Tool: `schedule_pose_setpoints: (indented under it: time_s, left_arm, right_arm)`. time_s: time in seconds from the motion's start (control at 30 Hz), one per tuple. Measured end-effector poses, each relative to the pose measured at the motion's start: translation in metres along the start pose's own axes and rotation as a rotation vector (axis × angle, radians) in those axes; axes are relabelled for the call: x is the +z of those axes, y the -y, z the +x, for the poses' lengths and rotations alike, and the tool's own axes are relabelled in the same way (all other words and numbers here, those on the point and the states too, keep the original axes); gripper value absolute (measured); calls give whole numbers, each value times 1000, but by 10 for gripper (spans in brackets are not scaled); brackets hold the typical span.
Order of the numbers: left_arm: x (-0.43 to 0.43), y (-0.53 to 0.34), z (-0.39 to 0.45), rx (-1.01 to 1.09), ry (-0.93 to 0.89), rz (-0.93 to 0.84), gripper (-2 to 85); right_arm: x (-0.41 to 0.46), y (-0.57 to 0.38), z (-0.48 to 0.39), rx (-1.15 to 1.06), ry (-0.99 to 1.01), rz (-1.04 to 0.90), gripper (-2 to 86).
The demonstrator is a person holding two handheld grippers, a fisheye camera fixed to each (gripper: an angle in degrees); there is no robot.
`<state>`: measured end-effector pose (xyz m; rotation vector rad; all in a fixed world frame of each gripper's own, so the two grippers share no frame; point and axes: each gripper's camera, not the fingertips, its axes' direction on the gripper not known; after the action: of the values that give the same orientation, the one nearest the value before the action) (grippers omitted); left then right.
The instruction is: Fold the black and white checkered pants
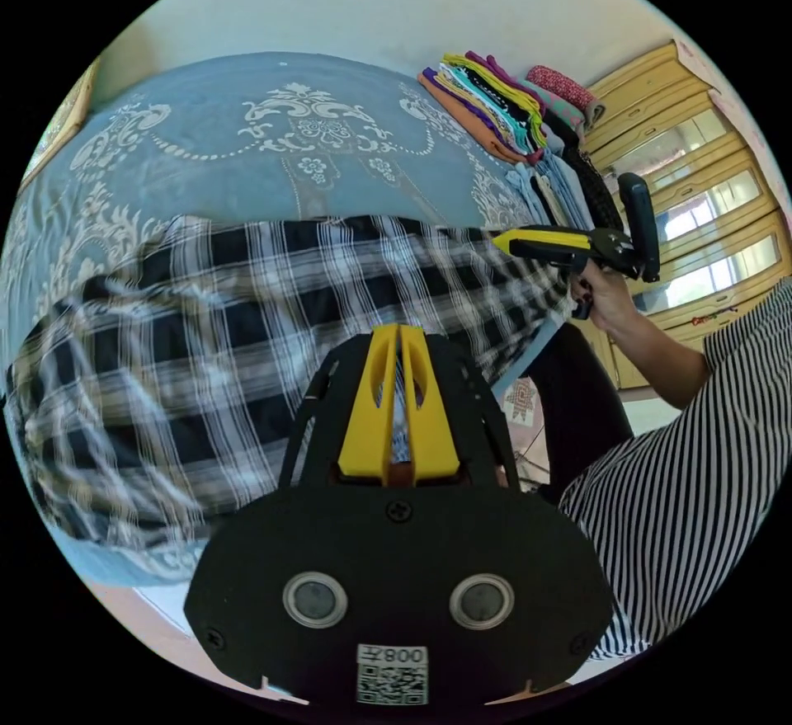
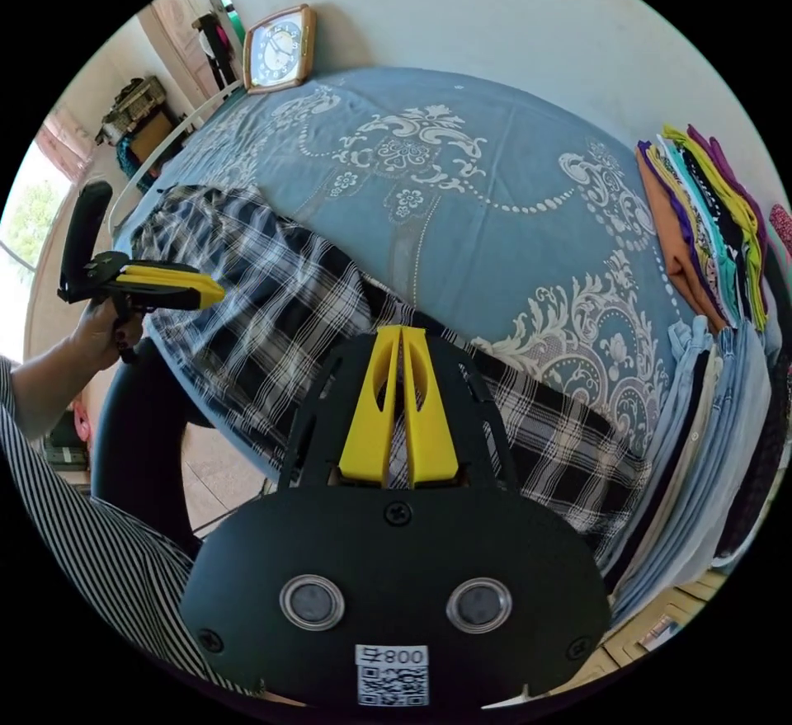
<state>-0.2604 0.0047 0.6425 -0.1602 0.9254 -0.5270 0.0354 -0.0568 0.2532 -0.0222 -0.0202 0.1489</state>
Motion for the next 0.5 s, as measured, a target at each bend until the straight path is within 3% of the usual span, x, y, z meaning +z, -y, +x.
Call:
schedule_pose_setpoints:
  time_s: [0.17,0.5]
  left_arm:
    - [54,-18,15,-8,125,-162,2]
    - [104,-6,14,-47,57,-147,4]
  right_arm:
    - [-4,-41,-40,-66,48,-117,2]
    - [-20,-63,-55,-55,-16,-118,3]
